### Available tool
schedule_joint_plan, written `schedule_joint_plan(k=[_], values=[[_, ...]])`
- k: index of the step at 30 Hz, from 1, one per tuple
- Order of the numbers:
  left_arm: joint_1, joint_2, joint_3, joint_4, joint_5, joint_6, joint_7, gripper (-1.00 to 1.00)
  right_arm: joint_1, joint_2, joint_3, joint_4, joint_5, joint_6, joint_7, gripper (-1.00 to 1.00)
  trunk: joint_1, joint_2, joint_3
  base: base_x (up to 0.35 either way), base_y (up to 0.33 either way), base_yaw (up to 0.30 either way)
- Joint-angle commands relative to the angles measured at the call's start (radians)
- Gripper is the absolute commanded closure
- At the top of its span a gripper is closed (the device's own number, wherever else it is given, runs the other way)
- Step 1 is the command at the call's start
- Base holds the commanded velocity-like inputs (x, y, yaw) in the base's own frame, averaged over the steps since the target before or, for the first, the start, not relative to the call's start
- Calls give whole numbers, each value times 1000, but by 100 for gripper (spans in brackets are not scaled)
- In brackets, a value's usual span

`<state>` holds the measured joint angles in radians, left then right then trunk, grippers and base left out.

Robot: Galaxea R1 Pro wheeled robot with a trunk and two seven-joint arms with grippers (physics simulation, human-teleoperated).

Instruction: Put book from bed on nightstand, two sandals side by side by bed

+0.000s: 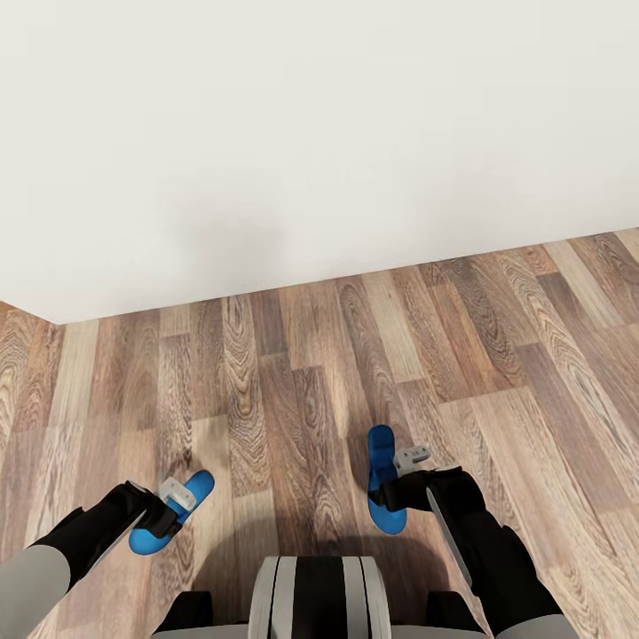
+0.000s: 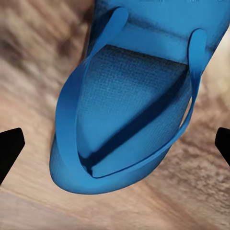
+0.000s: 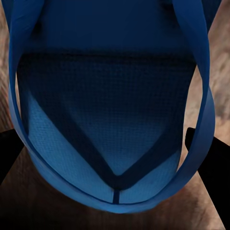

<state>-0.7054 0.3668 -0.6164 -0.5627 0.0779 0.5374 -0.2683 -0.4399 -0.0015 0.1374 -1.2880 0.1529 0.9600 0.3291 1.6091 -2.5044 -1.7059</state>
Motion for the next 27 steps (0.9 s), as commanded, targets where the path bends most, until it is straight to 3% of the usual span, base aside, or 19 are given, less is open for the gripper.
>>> schedule_joint_plan(k=[1,27], values=[[-2,1,-6,-2,8,5,2,-100,0,0,1,-1,11,3,8,100,0,0,-1,0,0,0],[-38,-21,-5,55,9,-11,49,-100,0,-4,-1,-2,11,3,11,100,0,0,-1,0,0,0]])
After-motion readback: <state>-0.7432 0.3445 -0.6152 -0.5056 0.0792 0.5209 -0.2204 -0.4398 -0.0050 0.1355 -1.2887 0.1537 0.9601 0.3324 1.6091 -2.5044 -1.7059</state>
